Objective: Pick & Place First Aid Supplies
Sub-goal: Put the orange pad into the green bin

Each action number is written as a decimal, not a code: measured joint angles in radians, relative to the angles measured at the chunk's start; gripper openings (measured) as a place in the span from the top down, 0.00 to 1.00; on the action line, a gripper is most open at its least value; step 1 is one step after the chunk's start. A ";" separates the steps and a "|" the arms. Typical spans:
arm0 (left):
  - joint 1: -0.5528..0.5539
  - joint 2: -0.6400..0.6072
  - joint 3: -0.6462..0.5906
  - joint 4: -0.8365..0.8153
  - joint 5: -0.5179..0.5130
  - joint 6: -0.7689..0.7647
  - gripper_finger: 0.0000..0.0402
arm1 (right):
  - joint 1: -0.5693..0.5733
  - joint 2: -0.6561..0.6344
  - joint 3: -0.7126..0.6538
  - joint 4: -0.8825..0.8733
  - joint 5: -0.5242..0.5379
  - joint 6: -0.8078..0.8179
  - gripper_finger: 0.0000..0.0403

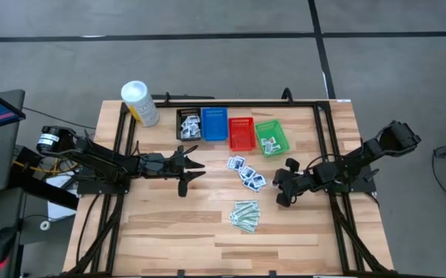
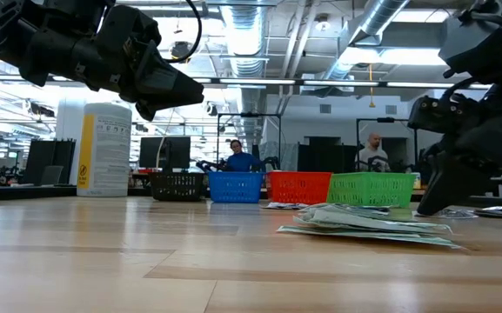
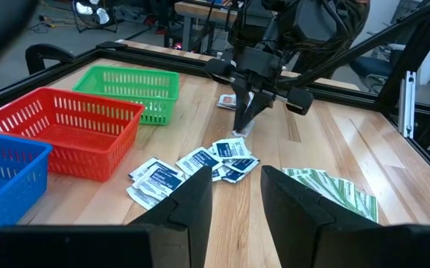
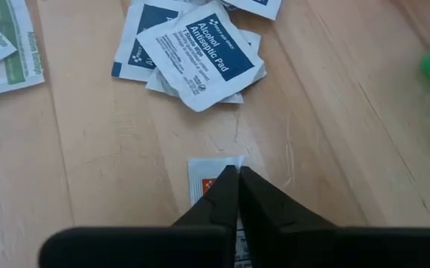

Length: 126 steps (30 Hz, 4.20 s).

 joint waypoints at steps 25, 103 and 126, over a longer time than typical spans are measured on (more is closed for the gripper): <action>0.000 0.000 -0.001 -0.004 0.000 0.000 0.71 | -0.032 -0.265 0.175 -0.200 0.173 -0.237 1.00; 0.000 0.000 -0.002 -0.003 0.030 -0.009 0.71 | -0.103 -0.314 0.191 -0.622 -0.081 0.176 0.76; 0.000 0.000 -0.002 -0.003 0.030 -0.008 0.71 | 0.255 -0.312 0.191 -0.812 -0.095 0.223 0.77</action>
